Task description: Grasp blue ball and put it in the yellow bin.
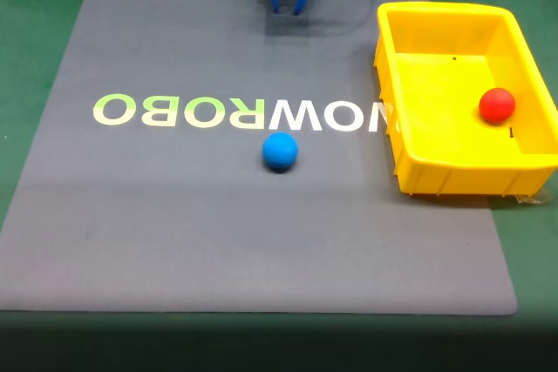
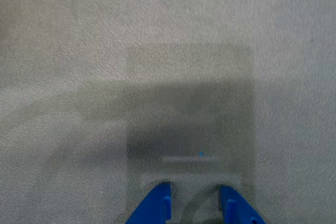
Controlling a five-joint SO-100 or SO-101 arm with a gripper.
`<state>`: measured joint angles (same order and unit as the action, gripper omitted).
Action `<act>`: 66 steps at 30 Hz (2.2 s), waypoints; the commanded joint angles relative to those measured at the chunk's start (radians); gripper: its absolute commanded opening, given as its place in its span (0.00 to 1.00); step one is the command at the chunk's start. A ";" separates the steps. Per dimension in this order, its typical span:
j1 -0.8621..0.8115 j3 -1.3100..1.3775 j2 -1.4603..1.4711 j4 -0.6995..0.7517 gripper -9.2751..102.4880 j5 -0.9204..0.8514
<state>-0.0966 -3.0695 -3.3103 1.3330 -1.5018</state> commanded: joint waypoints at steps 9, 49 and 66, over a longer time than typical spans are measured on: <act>0.005 -0.032 -0.015 0.000 0.16 0.052; -0.117 1.308 1.698 -0.646 0.42 -0.169; -0.012 1.680 2.092 -0.676 0.43 -0.114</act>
<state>-0.1319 -1.4910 -1.2195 0.6826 -1.6337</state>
